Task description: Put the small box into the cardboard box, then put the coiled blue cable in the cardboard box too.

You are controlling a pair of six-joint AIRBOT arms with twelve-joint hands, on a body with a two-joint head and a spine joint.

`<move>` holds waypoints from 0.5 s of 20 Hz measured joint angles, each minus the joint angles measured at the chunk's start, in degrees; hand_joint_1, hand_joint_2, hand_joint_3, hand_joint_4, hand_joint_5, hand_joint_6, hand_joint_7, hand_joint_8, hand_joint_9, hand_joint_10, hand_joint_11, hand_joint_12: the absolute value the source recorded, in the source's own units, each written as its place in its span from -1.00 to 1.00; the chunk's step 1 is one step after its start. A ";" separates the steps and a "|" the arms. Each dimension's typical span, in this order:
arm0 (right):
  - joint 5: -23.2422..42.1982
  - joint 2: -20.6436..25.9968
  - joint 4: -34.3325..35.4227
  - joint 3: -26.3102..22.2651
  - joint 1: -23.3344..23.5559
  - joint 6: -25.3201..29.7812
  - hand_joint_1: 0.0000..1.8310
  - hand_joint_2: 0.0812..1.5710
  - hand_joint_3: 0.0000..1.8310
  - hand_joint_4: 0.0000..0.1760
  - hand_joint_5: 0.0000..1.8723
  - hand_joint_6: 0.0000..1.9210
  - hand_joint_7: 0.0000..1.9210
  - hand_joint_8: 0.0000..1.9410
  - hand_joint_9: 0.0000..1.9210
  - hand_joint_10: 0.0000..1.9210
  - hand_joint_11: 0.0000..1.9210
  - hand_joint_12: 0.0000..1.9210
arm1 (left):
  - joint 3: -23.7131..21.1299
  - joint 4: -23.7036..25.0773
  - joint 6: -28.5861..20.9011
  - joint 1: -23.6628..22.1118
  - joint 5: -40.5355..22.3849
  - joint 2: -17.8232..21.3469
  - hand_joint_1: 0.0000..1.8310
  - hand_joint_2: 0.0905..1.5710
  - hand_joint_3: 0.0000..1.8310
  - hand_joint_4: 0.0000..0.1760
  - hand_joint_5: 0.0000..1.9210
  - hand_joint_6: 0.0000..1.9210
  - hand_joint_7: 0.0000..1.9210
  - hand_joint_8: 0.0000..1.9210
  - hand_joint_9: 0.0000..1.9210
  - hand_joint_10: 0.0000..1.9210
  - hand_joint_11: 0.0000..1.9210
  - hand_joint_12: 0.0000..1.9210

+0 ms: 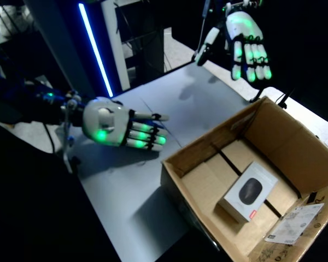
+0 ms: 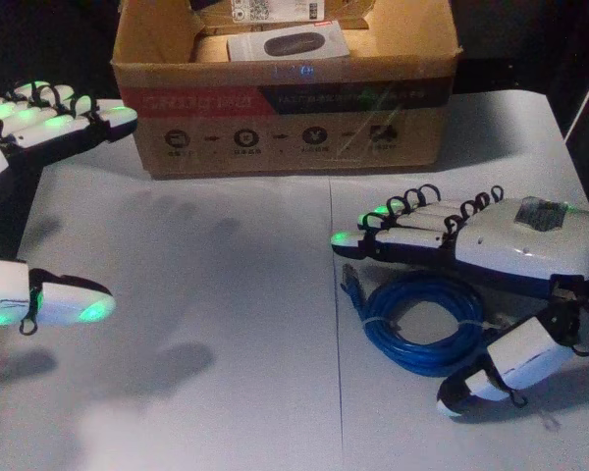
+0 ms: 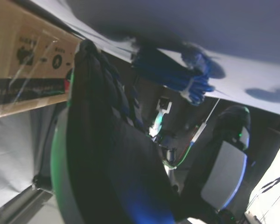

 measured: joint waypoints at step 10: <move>-4.55 -0.11 -4.09 0.00 0.44 0.26 -0.09 0.06 -0.98 1.00 -0.94 -0.98 -1.00 -1.00 -0.98 -0.99 -0.95 -0.98 | 0.00 0.00 -0.22 0.00 -0.02 -0.59 -0.28 -0.01 -1.00 1.00 -0.81 -1.00 -0.84 -1.00 -0.93 -1.00 -0.97 -0.99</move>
